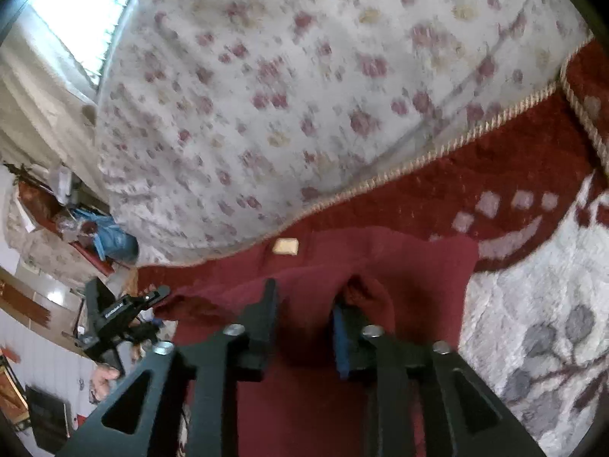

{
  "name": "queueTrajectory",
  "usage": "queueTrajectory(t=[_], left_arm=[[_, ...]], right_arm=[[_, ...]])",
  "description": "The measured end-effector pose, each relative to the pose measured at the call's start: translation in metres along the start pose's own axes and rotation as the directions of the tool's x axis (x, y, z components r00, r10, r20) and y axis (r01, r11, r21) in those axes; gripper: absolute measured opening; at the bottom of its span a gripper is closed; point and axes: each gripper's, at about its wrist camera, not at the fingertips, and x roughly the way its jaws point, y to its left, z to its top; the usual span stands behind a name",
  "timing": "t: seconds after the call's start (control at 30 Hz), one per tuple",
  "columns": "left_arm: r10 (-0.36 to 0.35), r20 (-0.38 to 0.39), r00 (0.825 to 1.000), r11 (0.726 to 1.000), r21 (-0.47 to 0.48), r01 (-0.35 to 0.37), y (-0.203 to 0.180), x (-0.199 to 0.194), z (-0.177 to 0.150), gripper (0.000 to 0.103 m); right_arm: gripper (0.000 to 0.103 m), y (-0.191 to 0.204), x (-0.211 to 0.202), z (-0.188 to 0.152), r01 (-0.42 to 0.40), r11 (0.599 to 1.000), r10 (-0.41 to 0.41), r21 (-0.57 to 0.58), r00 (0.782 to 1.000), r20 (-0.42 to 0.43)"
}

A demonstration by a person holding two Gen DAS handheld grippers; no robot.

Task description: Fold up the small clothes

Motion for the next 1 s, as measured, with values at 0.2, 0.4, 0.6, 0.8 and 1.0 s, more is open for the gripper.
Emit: queueTrajectory(t=[0.2,0.4,0.6,0.8,1.0], left_arm=[[0.046,-0.01,0.999,0.998,0.048,-0.045,-0.007,-0.004,0.001,0.08],[0.227,-0.083,0.97,0.972,0.081,-0.22,0.008,0.039,-0.006,0.08],[0.252,-0.071,0.965,0.967,0.063,-0.248,0.017,0.052,-0.007,0.08],[0.24,-0.03,0.97,0.964,0.122,-0.235,-0.002,0.017,-0.009,0.08],[0.279,-0.011,0.96,0.94,0.207,-0.271,-0.016,-0.02,-0.025,0.08]], right_arm=[[0.07,0.029,-0.03,-0.017,0.091,0.984,-0.074,-0.156,0.991,0.11],[0.052,0.027,0.051,-0.01,0.389,0.882,-0.393,-0.264,0.919,0.04],[0.049,-0.017,0.079,0.014,0.395,0.902,-0.402,-0.176,0.916,-0.007],[0.065,-0.006,0.007,-0.003,0.374,0.911,-0.364,-0.175,0.927,0.089],[0.033,-0.002,0.019,-0.025,0.436,0.85,-0.454,-0.295,0.891,0.01]])
